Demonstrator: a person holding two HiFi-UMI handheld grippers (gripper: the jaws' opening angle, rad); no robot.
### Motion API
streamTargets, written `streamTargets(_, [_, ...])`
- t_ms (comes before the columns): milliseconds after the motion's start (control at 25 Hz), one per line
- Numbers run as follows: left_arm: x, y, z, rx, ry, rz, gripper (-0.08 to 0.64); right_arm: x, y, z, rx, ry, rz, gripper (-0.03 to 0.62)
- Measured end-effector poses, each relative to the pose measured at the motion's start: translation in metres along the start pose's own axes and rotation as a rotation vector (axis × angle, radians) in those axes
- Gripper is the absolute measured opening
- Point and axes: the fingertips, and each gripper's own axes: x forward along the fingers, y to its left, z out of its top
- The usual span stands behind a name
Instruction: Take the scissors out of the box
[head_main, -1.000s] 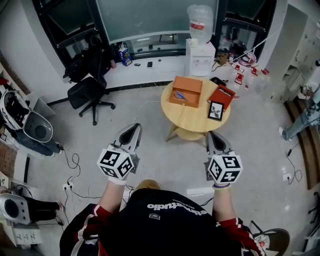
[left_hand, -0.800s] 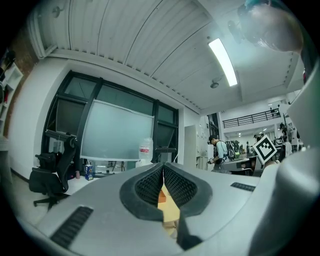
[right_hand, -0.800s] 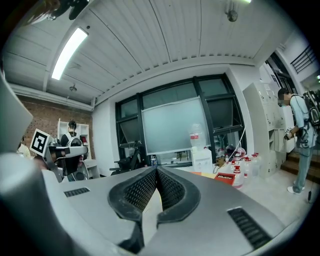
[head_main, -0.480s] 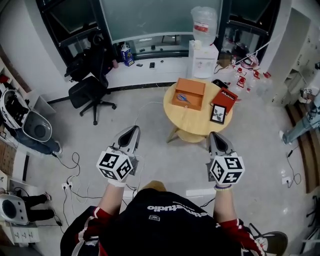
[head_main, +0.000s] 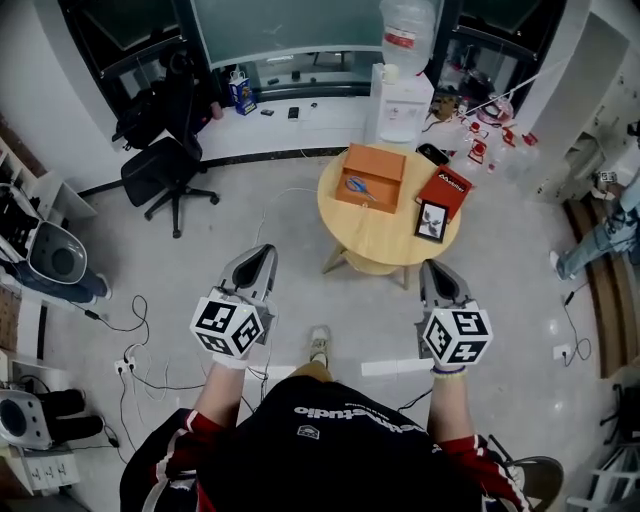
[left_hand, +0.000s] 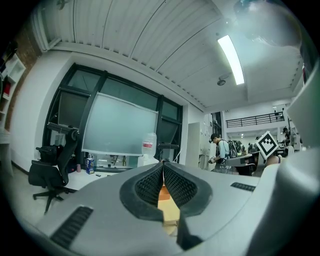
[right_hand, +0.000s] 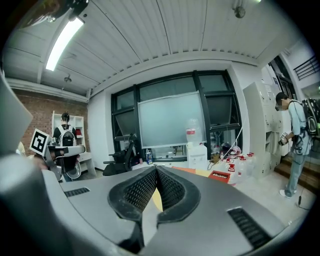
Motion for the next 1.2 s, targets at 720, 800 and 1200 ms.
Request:
streamTargets(720, [0.149,0.058,0.029,0.011,-0.045,-0.061,0.021,0.109,-0.05,0.073,-0.047,-0.027,-0.041,0.029])
streamTargets(800, [0.161,0.067,0.032,0.007,-0.048,-0.067,0.021,0.123,-0.05,0.081,-0.048,-0.033,-0.042,0.029])
streamTargets(1200, [0.205,0.122,0.041,0.009,-0.047,-0.085,0.021,0.194,-0.033,0.102,-0.076,-0.018,-0.029,0.029])
